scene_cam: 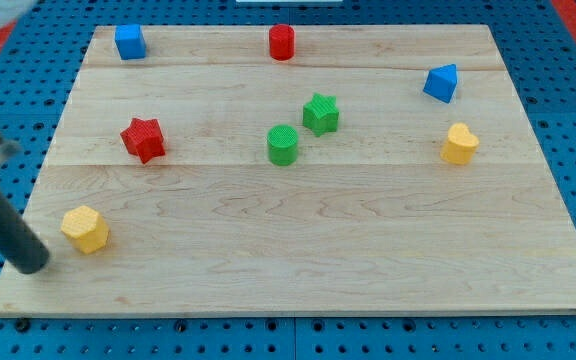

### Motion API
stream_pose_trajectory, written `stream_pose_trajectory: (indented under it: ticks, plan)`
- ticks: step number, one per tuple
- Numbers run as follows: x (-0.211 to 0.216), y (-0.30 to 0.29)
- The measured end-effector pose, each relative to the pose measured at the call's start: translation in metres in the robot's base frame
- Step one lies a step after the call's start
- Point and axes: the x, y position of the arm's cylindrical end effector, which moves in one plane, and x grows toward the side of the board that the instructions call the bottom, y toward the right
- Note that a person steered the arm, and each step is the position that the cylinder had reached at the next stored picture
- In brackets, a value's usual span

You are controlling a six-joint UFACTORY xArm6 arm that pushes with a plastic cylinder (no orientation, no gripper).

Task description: Push the hexagon into the green blocks

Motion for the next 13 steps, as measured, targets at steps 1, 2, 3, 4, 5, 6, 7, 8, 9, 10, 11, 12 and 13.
stream_pose_trajectory:
  ticks: [1,2,3,4,5,6,7,8,9,10,11,12,13]
  plan:
    - [-0.032,0.097]
    - [-0.076,0.137]
    - [-0.007,0.130]
    - [-0.020,0.078]
    - [-0.060,0.066]
    - [-0.085,0.114]
    - [-0.092,0.126]
    - [-0.088,0.125]
    - [-0.080,0.133]
    - [-0.084,0.157]
    - [-0.126,0.180]
    - [-0.178,0.226]
    - [-0.177,0.231]
